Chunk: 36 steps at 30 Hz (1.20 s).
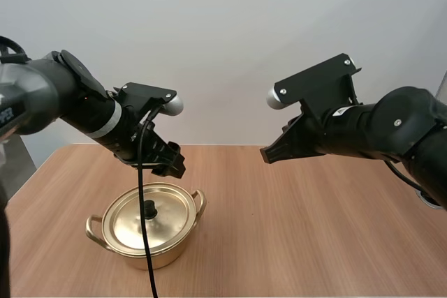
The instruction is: Open the pot, put the car inside, and close it
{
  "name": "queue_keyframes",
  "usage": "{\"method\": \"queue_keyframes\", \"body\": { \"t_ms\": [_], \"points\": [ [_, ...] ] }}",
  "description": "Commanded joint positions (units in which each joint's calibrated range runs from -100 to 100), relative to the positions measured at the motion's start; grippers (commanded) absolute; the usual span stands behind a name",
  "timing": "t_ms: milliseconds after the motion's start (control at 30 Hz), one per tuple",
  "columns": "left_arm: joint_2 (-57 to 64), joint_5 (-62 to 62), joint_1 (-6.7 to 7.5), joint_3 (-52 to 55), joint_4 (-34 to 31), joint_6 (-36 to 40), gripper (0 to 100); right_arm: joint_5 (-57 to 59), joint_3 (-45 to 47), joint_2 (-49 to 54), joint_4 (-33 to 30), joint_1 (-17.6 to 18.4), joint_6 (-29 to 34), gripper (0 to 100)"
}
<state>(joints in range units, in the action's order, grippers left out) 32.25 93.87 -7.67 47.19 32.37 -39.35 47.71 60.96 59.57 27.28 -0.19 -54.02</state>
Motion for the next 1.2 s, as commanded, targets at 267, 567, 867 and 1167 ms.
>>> {"method": "queue_keyframes", "body": {
  "t_ms": [267,567,867,1167],
  "points": [
    [47.4,-7.5,-0.04,10.5,17.4,0.1,100,-5.5,3.3,0.0,-0.1,0.0,0.4,0],
    [52.3,-12.0,4.45,13.5,7.3,8.9,100,-4.2,3.3,0.0,-20.1,-0.8,12.6,0],
    [59.5,-39.4,12.34,16.0,-45.4,52.4,100,-8.3,4.3,3.2,-24.1,-1.8,32.4,0],
    [67.8,-39.2,12.34,28.5,-63.3,70.9,100,-15.2,10.5,20.4,-23.8,-1.8,32.4,0]
  ]
}}
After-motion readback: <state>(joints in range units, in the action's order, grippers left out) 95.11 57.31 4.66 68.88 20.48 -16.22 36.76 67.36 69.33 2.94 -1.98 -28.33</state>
